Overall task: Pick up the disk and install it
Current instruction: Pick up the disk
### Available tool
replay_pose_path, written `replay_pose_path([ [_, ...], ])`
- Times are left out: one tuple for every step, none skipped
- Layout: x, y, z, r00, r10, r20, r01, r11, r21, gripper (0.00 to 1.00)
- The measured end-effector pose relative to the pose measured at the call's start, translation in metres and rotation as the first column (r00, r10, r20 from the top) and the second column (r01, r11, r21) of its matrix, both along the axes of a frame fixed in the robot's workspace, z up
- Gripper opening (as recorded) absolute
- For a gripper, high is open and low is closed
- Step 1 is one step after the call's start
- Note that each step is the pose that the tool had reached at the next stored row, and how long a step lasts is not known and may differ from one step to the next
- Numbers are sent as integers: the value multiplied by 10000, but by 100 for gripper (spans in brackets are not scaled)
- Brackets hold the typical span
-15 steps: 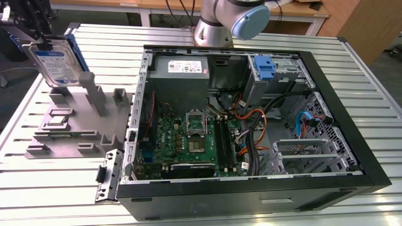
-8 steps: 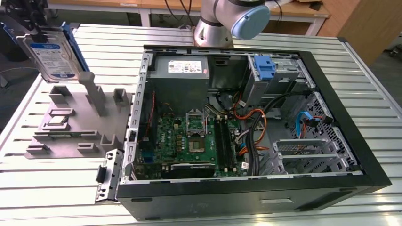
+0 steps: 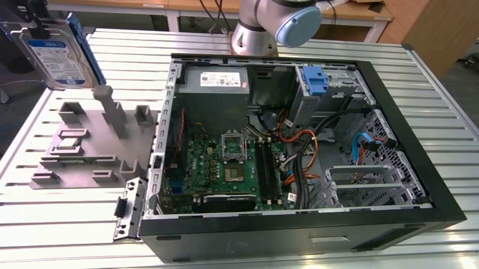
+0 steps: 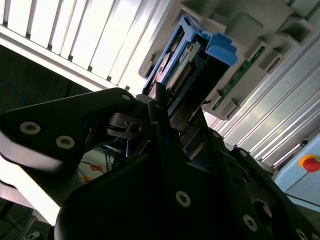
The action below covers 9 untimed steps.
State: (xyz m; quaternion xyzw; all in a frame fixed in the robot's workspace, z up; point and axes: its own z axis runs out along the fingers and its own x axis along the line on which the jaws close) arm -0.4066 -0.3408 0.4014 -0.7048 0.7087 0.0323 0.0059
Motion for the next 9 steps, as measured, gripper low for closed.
replay_pose_path([
  [0,0,27,10000,0,1,0,10000,0,35],
  [0,0,57,10000,0,3,0,10000,0,35],
  [0,0,86,10000,0,5,0,10000,0,35],
  [0,0,116,10000,0,8,0,10000,0,35],
  [0,0,144,10000,1,11,-1,10000,0,35],
  [0,0,174,10000,0,12,0,10000,0,35],
  [0,0,206,10000,1,14,-1,10000,0,35],
  [0,0,237,10000,0,15,0,10000,0,35],
  [0,0,269,10000,0,15,0,10000,-1,35],
])
